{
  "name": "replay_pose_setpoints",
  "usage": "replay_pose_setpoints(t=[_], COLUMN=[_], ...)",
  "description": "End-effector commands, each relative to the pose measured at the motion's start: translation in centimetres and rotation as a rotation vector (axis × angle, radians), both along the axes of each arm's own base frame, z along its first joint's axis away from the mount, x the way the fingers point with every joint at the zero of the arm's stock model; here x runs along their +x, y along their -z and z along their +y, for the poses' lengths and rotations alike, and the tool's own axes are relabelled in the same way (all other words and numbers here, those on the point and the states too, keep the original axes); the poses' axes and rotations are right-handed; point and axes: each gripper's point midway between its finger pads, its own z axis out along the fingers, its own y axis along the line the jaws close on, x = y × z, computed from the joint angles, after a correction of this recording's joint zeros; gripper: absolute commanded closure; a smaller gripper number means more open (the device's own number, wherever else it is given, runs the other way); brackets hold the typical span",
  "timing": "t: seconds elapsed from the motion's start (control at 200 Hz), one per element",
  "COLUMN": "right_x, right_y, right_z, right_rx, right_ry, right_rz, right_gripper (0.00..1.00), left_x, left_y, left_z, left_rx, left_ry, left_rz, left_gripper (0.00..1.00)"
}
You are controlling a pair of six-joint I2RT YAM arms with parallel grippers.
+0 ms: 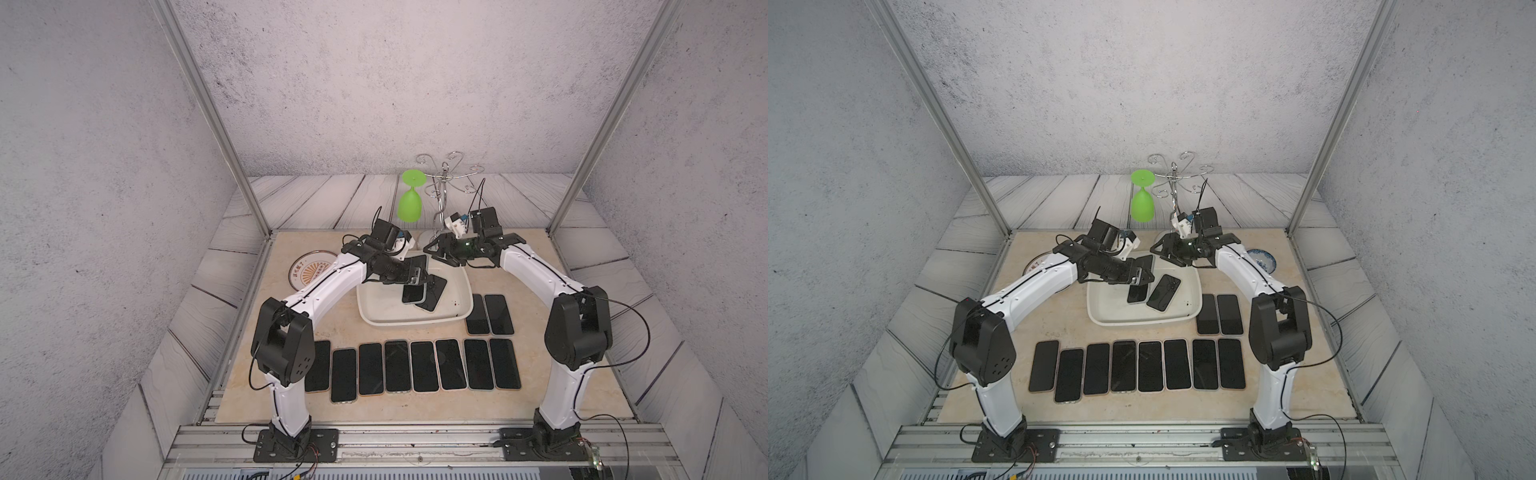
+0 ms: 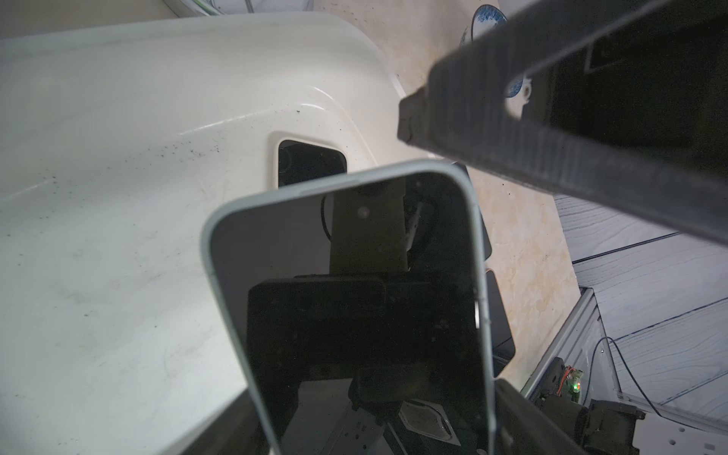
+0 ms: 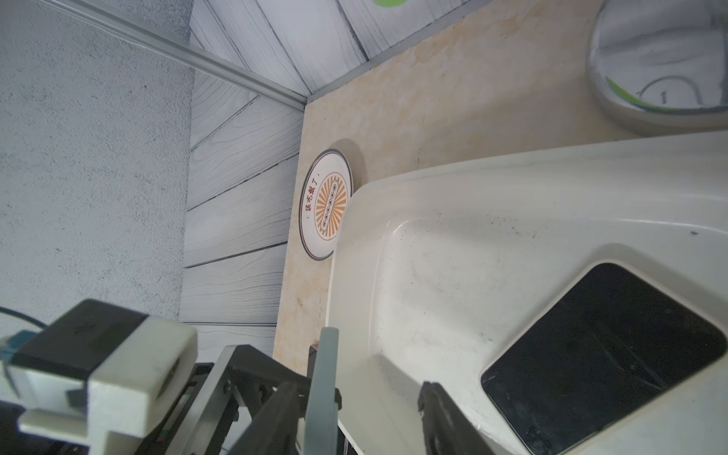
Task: Take the phone out of the storage box
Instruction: Pick up the phone from the storage box.
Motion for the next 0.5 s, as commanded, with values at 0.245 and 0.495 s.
replay_pose_setpoints(t=[0.245, 0.495], right_x=[-4.0, -4.6], right_y=[2.8, 1.0], right_z=[3.1, 0.9], right_rx=[0.025, 0.010], right_ry=[-0.168, -0.209], right_rz=[0.108, 0.090], right_gripper=[0.70, 1.00], left_x=[0.5, 1.1], left_y=[-0.7, -2.4], left_z=[-0.8, -0.3], left_rx=[-0.031, -0.079], left_ry=[0.018, -0.001], left_rz=[-0.025, -0.037], left_gripper=[0.40, 0.05])
